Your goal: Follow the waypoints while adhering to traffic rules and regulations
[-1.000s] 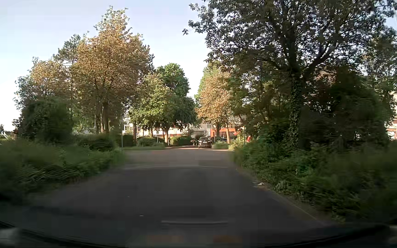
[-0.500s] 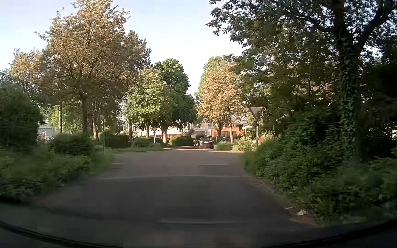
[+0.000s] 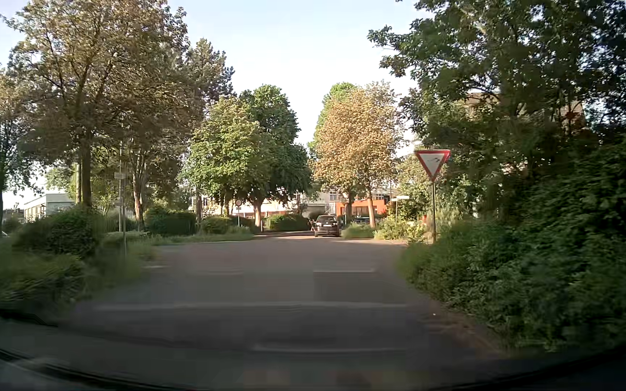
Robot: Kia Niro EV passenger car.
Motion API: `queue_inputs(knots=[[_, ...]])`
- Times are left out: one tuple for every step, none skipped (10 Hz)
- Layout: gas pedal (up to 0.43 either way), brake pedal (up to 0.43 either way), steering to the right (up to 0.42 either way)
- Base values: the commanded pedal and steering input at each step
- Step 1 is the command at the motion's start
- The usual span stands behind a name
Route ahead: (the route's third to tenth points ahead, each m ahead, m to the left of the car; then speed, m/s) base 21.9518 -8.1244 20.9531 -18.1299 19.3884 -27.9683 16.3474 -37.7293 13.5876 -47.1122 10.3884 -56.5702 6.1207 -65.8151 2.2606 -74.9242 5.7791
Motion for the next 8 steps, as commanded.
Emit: queue_inputs(knots=[[0.0,0.226,-0.005],[0.0,0.232,-0.005],[0.0,0.232,-0.005],[0.0,0.232,-0.005],[0.0,0.232,-0.005],[0.0,0.232,-0.005],[0.0,0.232,-0.005],[0.0,0.232,-0.005]])
